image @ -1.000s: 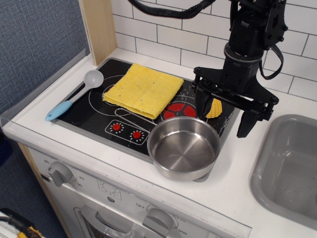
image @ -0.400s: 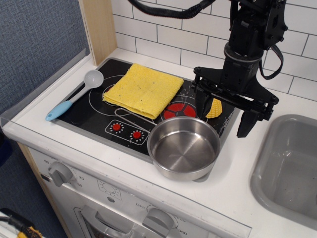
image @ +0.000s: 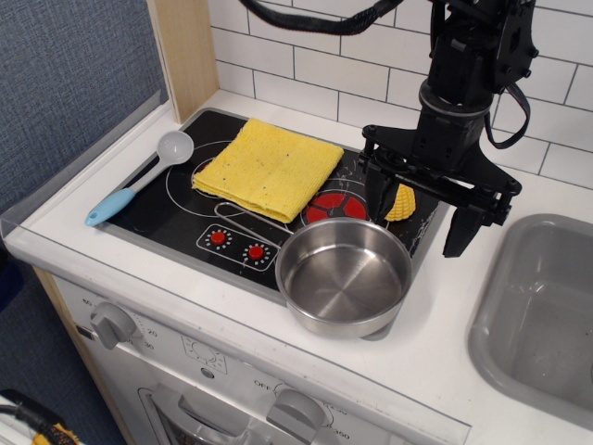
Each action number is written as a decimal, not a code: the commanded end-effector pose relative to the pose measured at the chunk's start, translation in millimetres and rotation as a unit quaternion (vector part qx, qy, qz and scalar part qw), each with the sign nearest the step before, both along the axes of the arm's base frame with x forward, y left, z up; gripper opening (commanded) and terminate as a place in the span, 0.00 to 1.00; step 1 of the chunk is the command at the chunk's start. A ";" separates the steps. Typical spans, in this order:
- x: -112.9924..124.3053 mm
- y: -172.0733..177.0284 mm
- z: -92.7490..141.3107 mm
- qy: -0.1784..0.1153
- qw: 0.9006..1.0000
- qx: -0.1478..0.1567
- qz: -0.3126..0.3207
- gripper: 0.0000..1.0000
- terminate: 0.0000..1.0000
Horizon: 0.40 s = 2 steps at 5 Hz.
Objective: Put the silver pot underneath the corn.
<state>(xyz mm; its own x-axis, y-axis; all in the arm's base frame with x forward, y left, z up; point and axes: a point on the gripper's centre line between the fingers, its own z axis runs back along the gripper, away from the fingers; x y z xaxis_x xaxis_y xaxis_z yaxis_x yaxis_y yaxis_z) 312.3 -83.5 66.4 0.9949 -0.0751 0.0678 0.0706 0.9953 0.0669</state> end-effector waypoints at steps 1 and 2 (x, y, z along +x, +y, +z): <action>4.5 0.9 19.1 -0.023 1.000 -0.006 0.004 1.00 0.00; 4.5 0.9 19.1 -0.023 1.000 -0.006 0.004 1.00 1.00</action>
